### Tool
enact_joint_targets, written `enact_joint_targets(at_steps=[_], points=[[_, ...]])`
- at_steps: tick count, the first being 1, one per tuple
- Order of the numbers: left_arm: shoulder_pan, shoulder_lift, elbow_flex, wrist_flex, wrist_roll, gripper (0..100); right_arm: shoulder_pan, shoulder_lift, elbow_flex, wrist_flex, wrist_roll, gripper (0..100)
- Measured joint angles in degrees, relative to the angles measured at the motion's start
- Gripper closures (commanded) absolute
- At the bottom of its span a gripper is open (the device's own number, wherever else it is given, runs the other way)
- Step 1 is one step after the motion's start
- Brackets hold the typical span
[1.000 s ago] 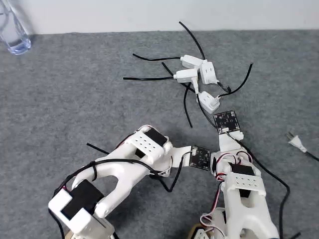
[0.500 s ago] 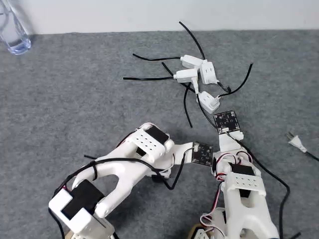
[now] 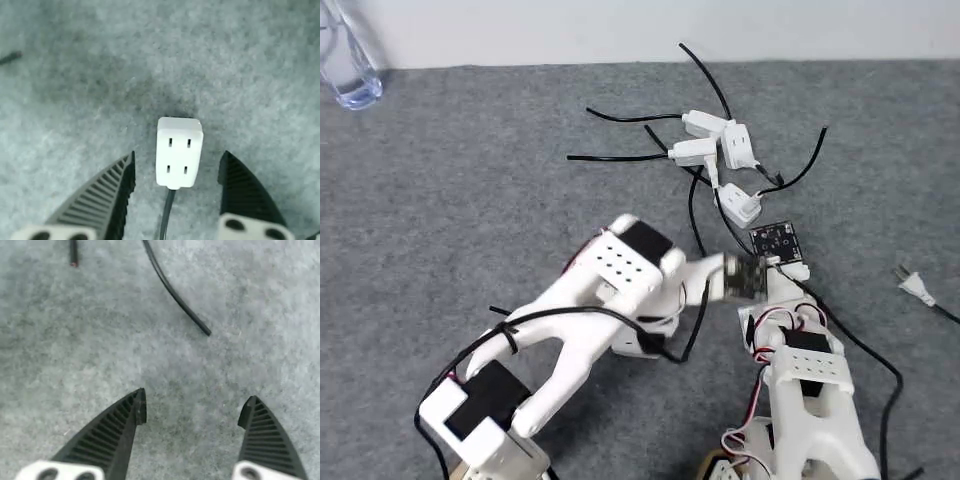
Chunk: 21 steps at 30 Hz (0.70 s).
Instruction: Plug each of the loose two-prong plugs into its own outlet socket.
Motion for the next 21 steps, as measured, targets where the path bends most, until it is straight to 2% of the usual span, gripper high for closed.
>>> enact_joint_targets(at_steps=[4,9,14,17,21], points=[[0.6,0.0,-9.9,6.7,4.8,75,-2.2,0.0,0.0,0.0,0.1,70.0],[2.5,-5.2,-24.6,14.7,10.7,75,0.4,0.0,0.0,0.0,0.1,70.1],[3.1,-11.6,-28.5,16.8,17.1,75,4.4,-2.9,0.0,0.4,0.1,70.2],[2.5,-16.3,-28.2,16.9,21.5,75,9.1,-7.4,-3.2,6.5,1.1,70.2],[-1.6,-24.6,-21.6,17.0,24.3,75,15.3,-13.1,-13.5,21.3,9.2,70.2]])
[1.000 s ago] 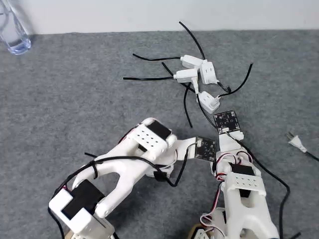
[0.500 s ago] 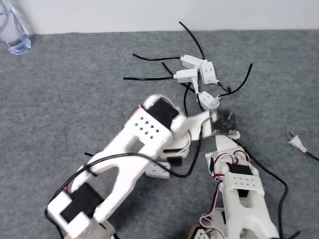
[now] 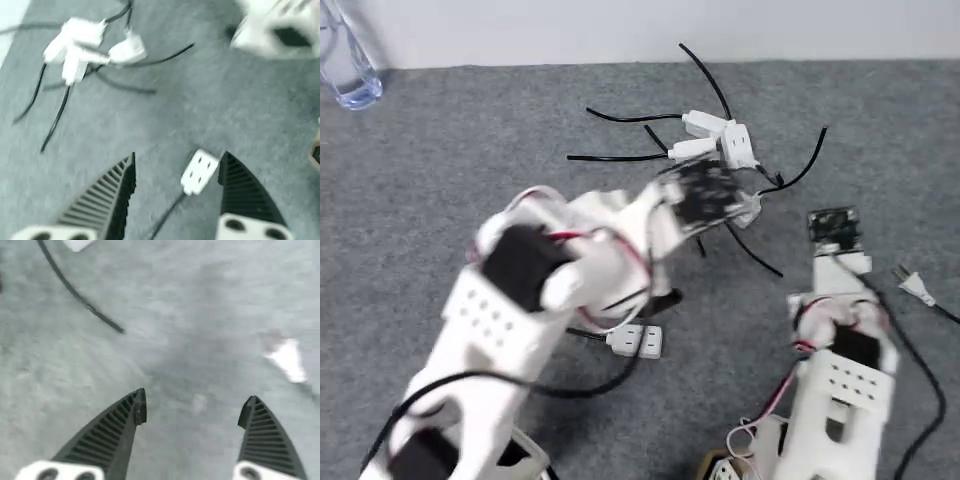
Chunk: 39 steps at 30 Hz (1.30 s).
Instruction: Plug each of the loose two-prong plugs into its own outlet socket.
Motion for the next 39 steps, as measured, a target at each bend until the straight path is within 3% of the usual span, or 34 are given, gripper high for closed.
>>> enact_joint_targets(at_steps=[4,10,14,20,29,39], points=[[-3.5,-11.5,12.3,0.1,0.4,75,4.9,-1.3,-13.9,15.2,8.4,70.1],[-4.3,-36.1,32.0,0.2,0.5,75,8.3,1.5,-33.1,30.7,15.1,70.1],[-8.1,-56.9,46.1,0.3,0.6,75,11.1,6.2,-41.2,34.5,21.0,70.2],[-23.2,-82.1,57.0,-1.8,-5.8,75,17.5,16.9,-50.7,35.3,32.6,70.2],[-35.1,-83.9,76.9,-15.6,-3.3,75,22.7,39.7,-68.7,35.3,42.6,70.3],[-36.2,-83.9,90.5,-22.3,4.2,75,22.7,67.7,-86.6,35.3,52.8,70.3]])
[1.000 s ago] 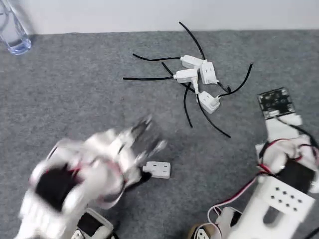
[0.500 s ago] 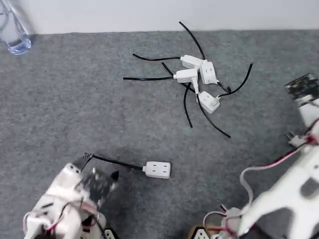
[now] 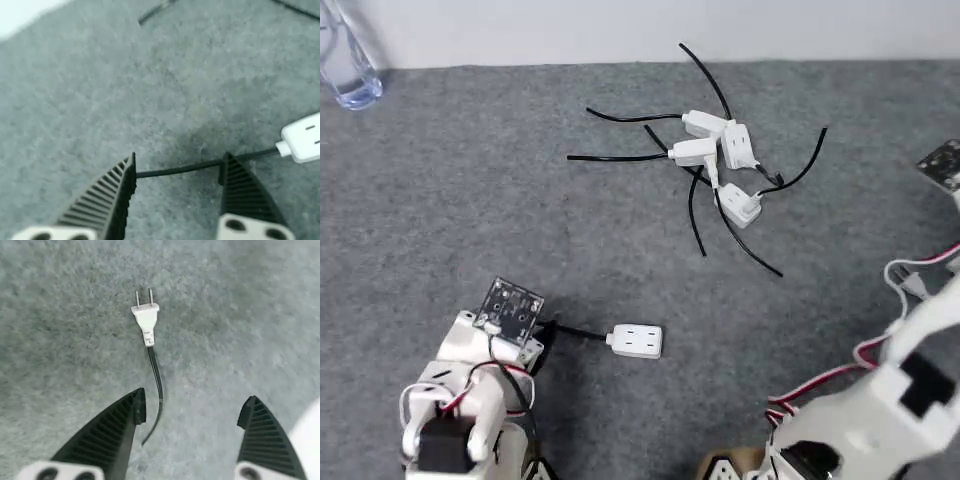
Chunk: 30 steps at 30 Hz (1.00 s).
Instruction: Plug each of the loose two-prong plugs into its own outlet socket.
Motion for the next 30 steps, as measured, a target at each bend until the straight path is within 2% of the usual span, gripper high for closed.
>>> enact_joint_targets(at_steps=[7,12,28,30], points=[[-0.6,0.3,10.3,-8.2,3.7,75,0.0,15.7,-6.9,0.0,5.3,70.3],[-4.0,0.7,15.4,-15.6,4.4,75,0.0,24.4,-10.9,-0.1,6.5,70.4],[-3.6,0.7,15.5,-16.4,4.5,75,-2.4,35.1,-16.6,-0.1,6.5,70.5],[-3.7,0.7,15.5,-16.4,4.5,75,-2.4,35.3,-17.1,-0.1,6.5,74.7]])
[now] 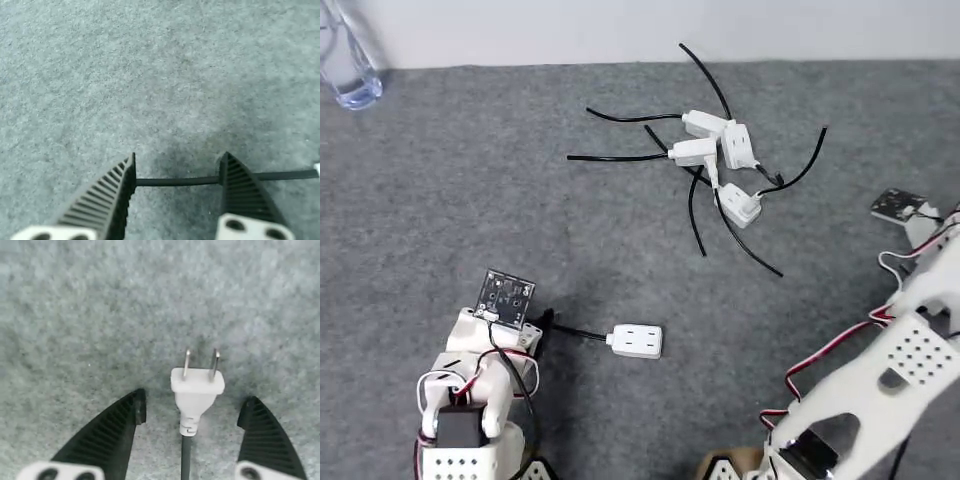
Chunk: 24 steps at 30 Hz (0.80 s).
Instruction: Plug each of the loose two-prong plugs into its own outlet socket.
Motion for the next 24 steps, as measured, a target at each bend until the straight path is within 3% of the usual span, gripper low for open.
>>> enact_joint_targets(at_steps=[6,20,24], points=[[0.3,0.0,0.0,0.0,0.0,75,-1.0,0.1,-1.6,-0.4,-3.4,99.1],[0.4,0.0,0.0,0.0,0.0,75,-2.1,0.4,-2.0,-0.3,-4.8,99.1],[0.4,0.0,0.0,0.0,0.0,75,-2.3,0.4,-2.1,4.7,-2.4,99.1]])
